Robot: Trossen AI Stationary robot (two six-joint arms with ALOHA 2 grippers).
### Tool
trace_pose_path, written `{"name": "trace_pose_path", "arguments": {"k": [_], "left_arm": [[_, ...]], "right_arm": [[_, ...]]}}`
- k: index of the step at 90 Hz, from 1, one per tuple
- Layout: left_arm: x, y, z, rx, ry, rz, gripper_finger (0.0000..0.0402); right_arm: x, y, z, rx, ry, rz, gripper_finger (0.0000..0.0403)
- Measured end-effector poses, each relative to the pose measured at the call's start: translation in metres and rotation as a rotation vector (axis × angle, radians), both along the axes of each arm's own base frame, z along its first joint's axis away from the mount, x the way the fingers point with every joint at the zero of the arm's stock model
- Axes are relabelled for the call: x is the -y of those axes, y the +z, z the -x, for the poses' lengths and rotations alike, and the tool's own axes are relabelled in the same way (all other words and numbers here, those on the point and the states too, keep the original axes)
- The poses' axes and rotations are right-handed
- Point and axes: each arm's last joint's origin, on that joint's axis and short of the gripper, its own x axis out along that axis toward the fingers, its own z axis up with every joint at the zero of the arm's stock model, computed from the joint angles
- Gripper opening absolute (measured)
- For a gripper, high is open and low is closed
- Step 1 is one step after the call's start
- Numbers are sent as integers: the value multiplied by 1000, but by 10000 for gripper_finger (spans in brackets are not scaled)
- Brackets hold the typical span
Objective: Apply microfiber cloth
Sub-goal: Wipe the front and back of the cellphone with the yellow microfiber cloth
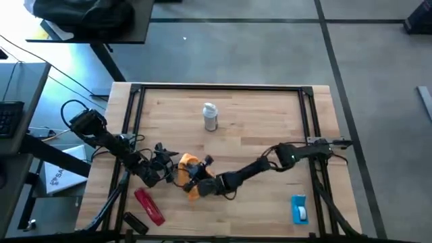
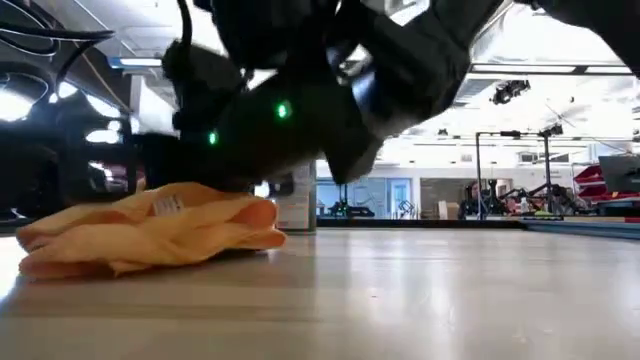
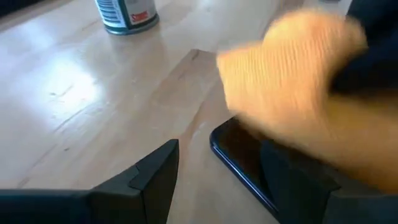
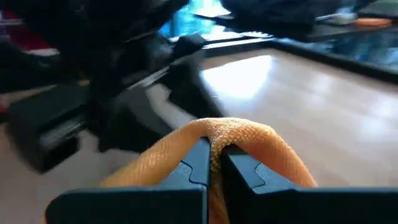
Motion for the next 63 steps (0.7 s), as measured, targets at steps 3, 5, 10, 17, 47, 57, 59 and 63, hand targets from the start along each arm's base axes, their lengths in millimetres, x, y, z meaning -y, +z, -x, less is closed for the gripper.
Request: {"name": "trace_pose_path", "arguments": {"k": [3, 5, 10, 17, 47, 57, 59, 63], "left_arm": [[0, 0, 0, -2, -4, -7, 204], [0, 0, 0, -3, -5, -10, 204], [0, 0, 0, -5, -7, -14, 204], [0, 0, 0, -6, -7, -14, 204], [-1, -1, 1, -8, 11, -8, 204], [-1, 0, 1, -3, 15, -4, 204], [-1, 0, 0, -2, 17, -3, 204], [-2, 0, 0, 1, 21, -1, 204]], "right_arm": [[-3, -2, 2, -10, -5, -2, 0], [-5, -3, 3, -21, -10, -1, 0], [-13, -7, 8, -51, -17, 1, 0], [-29, -11, 20, -86, -46, 0, 0], [-88, 2, 107, -69, -252, -184, 0], [-94, 16, 123, -10, -277, -139, 0], [-94, 18, 123, 5, -278, -129, 0], [-93, 19, 120, 34, -285, -117, 0]]}}
